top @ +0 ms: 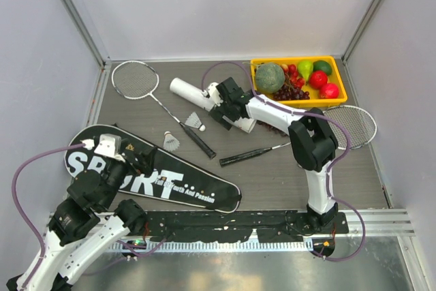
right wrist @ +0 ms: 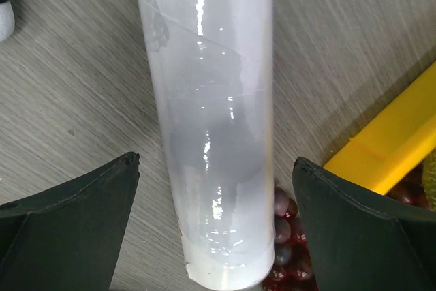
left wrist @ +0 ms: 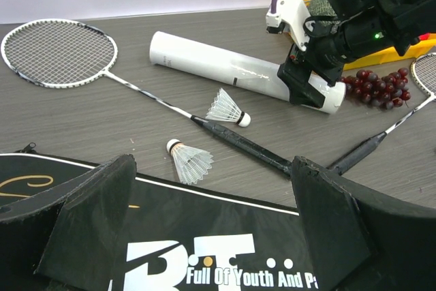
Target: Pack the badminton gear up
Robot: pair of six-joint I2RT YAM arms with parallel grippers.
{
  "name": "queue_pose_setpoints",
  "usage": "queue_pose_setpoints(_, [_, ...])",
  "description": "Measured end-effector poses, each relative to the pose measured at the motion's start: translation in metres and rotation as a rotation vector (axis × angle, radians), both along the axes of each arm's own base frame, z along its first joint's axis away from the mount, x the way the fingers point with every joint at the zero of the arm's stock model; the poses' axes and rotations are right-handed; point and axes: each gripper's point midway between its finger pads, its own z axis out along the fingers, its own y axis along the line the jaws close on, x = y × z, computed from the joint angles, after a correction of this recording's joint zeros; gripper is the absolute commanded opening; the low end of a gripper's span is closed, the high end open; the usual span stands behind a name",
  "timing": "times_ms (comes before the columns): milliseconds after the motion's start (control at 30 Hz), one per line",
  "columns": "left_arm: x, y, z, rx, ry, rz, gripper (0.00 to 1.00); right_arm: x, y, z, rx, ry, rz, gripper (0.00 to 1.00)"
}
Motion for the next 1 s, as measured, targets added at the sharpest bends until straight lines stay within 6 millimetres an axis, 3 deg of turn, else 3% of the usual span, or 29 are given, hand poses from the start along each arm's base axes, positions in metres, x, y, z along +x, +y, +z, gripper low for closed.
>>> queue_pose_setpoints(167, [0.0, -0.001, 0.0, 0.002, -0.003, -0.003, 0.99, -0.002, 0.0, -0.017, -0.019, 0.053, 0.033, 1.0])
queue_pose_setpoints(467, [0.003, -0.002, -0.003, 0.031, 0.006, -0.004, 0.99, -0.005, -0.001, -0.041, -0.036, 0.12, 0.076, 0.84])
queue_pose_setpoints(667, [0.004, -0.003, -0.003, 0.03, 0.004, -0.003, 0.99, -0.002, -0.003, -0.042, -0.03, 0.128, 0.08, 0.62])
queue_pose_setpoints(867, [0.015, -0.008, -0.014, -0.014, 0.088, 0.055, 1.0, -0.001, -0.002, -0.041, -0.014, 0.132, 0.077, 0.57])
queue_pose_setpoints(1000, [0.026, -0.026, -0.022, -0.068, 0.221, 0.072, 0.99, -0.003, -0.001, -0.037, 0.01, 0.127, 0.064, 0.54])
